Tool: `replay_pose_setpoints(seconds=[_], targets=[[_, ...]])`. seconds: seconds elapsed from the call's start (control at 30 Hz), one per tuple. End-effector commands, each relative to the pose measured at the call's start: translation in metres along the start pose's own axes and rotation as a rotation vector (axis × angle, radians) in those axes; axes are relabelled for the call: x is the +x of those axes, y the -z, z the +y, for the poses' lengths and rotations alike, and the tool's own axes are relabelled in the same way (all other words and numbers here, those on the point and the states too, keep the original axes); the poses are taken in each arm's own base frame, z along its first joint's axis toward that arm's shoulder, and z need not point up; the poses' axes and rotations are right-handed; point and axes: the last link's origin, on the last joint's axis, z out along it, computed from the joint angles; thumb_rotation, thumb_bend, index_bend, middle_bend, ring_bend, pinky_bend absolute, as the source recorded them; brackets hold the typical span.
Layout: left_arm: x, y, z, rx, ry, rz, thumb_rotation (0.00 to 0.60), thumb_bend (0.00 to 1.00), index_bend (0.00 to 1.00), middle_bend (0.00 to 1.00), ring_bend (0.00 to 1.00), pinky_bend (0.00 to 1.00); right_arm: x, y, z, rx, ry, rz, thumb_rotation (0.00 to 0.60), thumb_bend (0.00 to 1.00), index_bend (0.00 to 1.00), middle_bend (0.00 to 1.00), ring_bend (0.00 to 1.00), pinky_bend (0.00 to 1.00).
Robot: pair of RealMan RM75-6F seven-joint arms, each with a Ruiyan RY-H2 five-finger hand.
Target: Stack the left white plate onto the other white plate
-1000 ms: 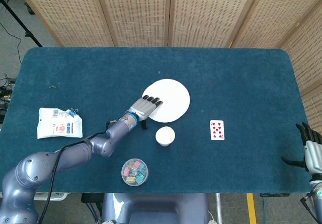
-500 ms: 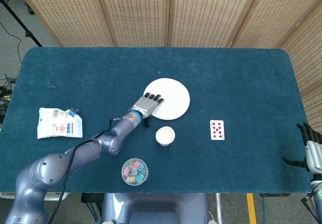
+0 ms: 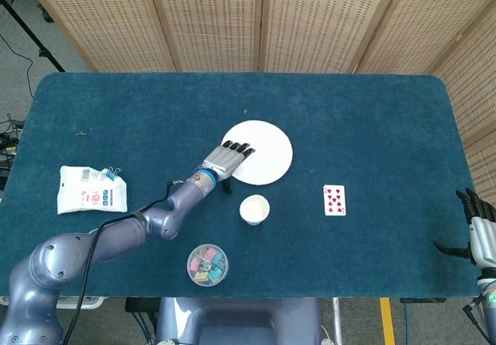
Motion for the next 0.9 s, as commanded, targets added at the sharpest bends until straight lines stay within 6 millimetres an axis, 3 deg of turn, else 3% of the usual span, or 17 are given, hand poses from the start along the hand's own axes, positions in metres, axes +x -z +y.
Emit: replay_pose_setpoints(seconds=[0.03,0.33,0.43,0.5,0.67,0.73,0.9], targets=[[0.014,0.02,-0.008,-0.026,0.038,0.048,0.6,0.03,0.0,0.0,0.0,0.0,0.0,0.0,-0.001,0.003,-0.001,0.001,0.6,0.0,0.0,0.0,0.0,0.0],[0.038,0.094,-0.044,-0.079,0.065,0.257,0.6,0.02,0.0,0.0,0.0,0.0,0.0,0.003,-0.006,0.024,0.004,0.006,0.6,0.0,0.0,0.0,0.0,0.0],[0.038,0.125,-0.067,-0.074,0.064,0.369,0.6,0.02,0.0,0.0,0.0,0.0,0.001,0.005,-0.008,0.036,0.007,0.011,0.6,0.0,0.0,0.0,0.0,0.0],[0.032,0.154,-0.09,-0.057,0.072,0.436,0.6,0.02,0.0,0.0,0.0,0.0,0.001,0.007,-0.01,0.045,0.008,0.015,0.6,0.0,0.0,0.0,0.0,0.0],[0.014,0.202,-0.129,-0.001,0.102,0.537,0.6,0.02,0.0,0.0,0.0,0.0,0.003,0.009,-0.013,0.06,0.011,0.026,0.6,0.0,0.0,0.0,0.0,0.0],[-0.003,0.231,-0.151,0.065,0.141,0.572,0.6,0.02,0.0,0.0,0.0,0.0,0.004,0.01,-0.015,0.07,0.017,0.033,0.6,0.0,0.0,0.0,0.0,0.0],[-0.036,0.281,-0.18,0.157,0.183,0.607,0.6,0.02,0.0,0.0,0.0,0.0,0.005,0.012,-0.018,0.092,0.033,0.06,0.6,0.0,0.0,0.0,0.0,0.0]])
